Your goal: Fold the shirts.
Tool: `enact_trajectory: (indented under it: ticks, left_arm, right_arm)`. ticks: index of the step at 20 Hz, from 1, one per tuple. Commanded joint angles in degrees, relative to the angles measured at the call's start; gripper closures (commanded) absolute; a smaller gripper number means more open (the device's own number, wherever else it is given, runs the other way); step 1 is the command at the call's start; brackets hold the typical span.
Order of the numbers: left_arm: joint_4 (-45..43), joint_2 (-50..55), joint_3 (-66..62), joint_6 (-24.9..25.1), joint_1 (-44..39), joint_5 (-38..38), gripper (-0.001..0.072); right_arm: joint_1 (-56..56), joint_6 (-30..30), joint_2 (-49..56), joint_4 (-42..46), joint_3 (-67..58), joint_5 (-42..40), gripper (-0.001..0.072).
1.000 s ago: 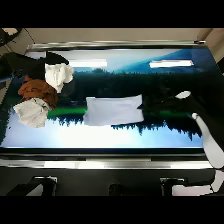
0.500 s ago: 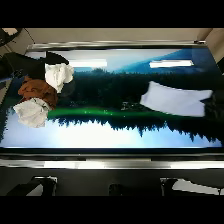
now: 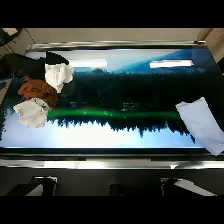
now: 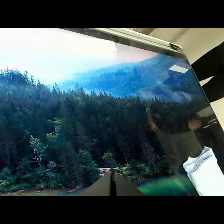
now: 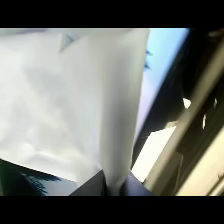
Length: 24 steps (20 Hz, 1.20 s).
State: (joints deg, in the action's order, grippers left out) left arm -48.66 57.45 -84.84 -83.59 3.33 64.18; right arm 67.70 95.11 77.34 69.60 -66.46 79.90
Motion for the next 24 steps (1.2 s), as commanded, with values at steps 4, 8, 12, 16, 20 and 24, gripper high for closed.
enact_trajectory:
  ticks: [4, 8, 12, 16, 20, 24]
  left_arm:
    - [0.0, 0.0, 0.0, 0.0, 0.0, 0.6, 0.0682]
    - [0.0, 0.0, 0.0, 0.0, 0.0, 0.6, 0.0682]
    - [0.0, 0.0, 0.0, 0.0, 0.0, 1.0, 0.0682]
    - [0.0, 0.0, 0.0, 0.0, 0.0, 1.0, 0.0681]
    - [0.0, -0.1, -0.2, 0.1, 0.1, 0.6, 0.0682]
    - [-2.1, 0.9, -3.2, 2.5, -0.7, -6.2, 0.0685]
  right_arm:
    - [1.0, 4.7, -6.5, 3.7, 16.0, -3.0, 0.0668]
    - [1.0, 4.6, -7.6, 7.8, 16.2, -3.1, 0.0668]
    - [1.0, 5.2, -7.6, 10.0, 18.3, -3.6, 0.0668]
    - [1.0, 5.2, -7.6, 11.9, 17.6, -4.3, 0.0287]
    - [1.0, 2.4, -7.6, 9.3, 1.6, -2.3, 0.0017]
    - [-2.9, -5.2, -7.6, -7.3, -25.5, -16.9, 0.0021]
